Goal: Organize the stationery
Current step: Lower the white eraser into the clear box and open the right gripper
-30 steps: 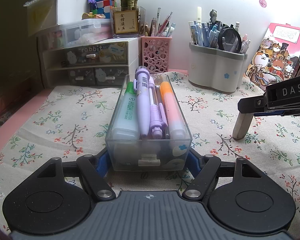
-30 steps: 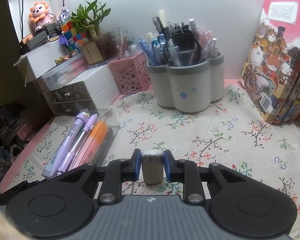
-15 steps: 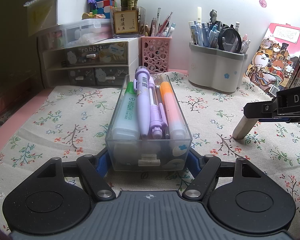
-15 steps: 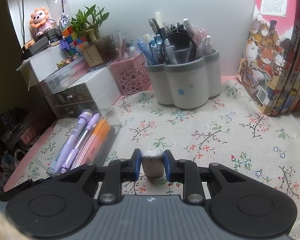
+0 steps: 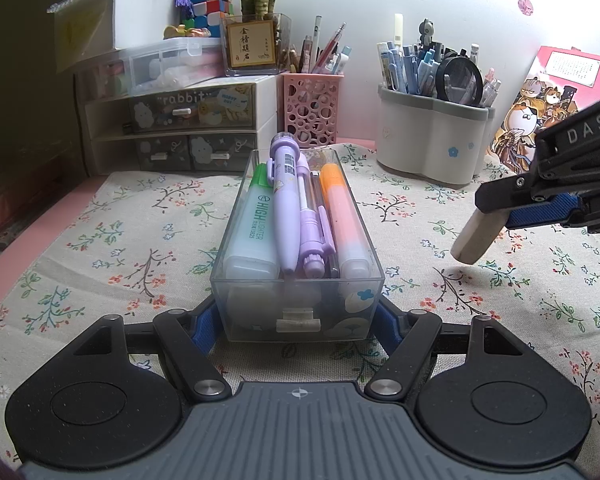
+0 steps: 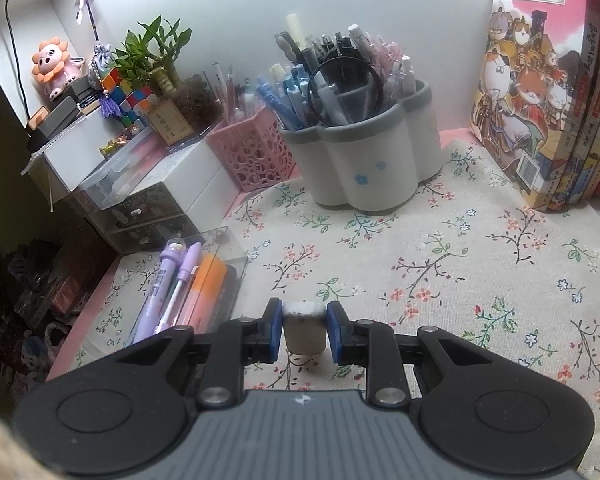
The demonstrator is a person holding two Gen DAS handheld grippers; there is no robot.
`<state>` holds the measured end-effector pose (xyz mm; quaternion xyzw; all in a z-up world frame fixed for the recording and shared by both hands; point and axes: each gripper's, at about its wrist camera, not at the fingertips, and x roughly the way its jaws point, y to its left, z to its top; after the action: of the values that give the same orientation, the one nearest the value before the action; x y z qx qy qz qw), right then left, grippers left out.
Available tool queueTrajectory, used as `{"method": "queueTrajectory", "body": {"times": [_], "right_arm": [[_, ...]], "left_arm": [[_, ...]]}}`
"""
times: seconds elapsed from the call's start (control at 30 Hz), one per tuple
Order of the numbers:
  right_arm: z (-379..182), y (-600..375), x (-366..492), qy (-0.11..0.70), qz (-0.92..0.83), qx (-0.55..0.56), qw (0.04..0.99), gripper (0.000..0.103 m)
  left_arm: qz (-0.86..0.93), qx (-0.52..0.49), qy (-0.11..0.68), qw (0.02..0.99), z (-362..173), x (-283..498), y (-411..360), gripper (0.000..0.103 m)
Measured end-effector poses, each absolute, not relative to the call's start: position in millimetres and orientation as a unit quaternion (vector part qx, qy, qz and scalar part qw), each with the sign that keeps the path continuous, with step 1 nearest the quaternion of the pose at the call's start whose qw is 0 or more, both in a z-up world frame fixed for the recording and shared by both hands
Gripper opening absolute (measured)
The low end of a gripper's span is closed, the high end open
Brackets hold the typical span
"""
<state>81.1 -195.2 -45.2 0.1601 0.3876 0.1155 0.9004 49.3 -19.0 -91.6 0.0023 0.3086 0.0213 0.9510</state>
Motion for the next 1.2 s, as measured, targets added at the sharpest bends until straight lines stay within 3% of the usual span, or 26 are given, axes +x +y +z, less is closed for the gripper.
{"method": "queueTrajectory", "body": {"times": [0.6,1.2], "right_arm": [[-12,-159,151,0.374,0.156,0.251,0.879,0.026],[-44,-132,196,0.417,0.11,0.3,0.851,0.026]], "left_arm": [[0.021,0.002,0.309,0.951,-92,49,-19,0.073],[0.021,0.002,0.308,0.951,-92,49,-19,0.073]]}}
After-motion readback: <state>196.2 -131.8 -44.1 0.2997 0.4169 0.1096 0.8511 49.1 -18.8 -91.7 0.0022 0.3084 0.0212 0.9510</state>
